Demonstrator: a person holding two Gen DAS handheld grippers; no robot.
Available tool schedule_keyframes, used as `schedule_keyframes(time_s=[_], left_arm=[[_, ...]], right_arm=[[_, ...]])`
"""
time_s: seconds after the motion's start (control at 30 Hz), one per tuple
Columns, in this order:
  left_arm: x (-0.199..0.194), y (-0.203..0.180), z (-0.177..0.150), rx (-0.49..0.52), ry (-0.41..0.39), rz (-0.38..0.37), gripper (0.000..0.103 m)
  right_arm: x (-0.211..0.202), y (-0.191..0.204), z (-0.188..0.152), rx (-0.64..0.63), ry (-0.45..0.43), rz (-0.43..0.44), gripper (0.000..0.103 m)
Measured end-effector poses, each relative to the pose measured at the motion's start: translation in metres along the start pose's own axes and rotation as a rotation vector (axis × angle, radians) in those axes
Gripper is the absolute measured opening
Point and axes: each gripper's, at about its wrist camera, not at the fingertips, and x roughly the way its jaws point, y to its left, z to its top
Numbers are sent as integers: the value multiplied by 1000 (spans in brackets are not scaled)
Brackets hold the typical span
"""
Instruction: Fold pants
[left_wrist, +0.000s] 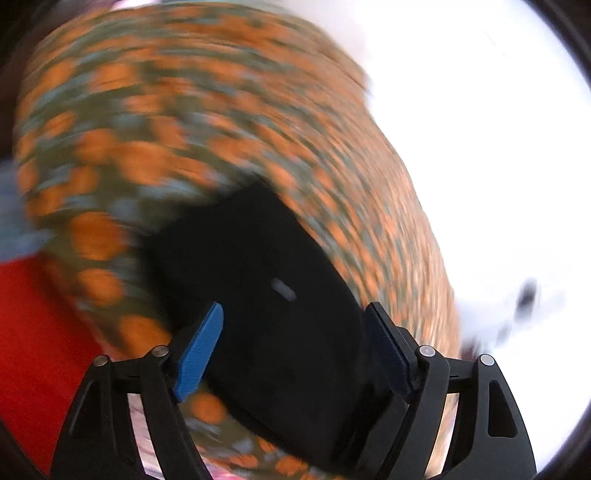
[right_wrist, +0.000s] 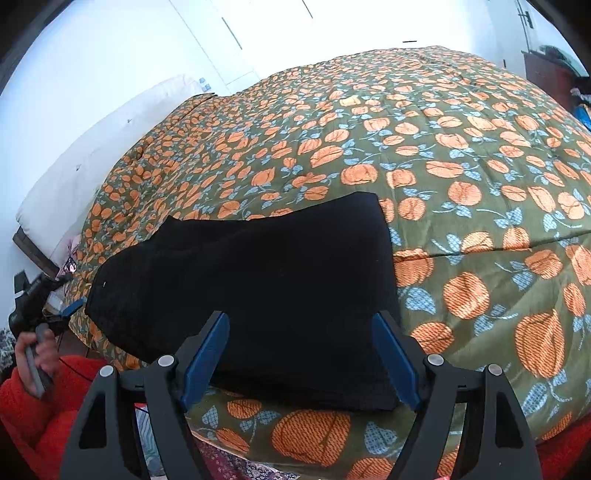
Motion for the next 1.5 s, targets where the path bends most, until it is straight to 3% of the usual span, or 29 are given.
schedule_keyframes(time_s=[0.1,0.2,0.33,0.47,0.87,0.97,1.1,1.3,1.33,1.5], left_arm=[[-11,49,19,-143,-51,41,80],[3,68,22,-218,2,13,80],[23,69,20,-192,42,53,80],[44,73,20,-228,64,48,79],[71,73,26,-249,66,-88,73],[86,84,26,-289,109,-75,65],[94,81,27,-286,97,-65,64],[90,73,28,-276,99,-77,28],[87,70,29,-270,100,-80,27],[59,19,33,-98,75,-17,22]], right_arm=[[5,5,-1,-13,15,5,79],[9,9,-2,-26,27,9,79],[11,13,-3,-43,34,7,79],[9,10,-5,-40,33,5,79],[3,-1,-5,0,23,5,79],[5,0,-5,-4,30,10,79],[6,7,-5,-22,35,16,79],[4,10,-6,-29,29,11,79],[4,9,-6,-24,26,12,79],[-1,5,-2,-6,-1,22,79]])
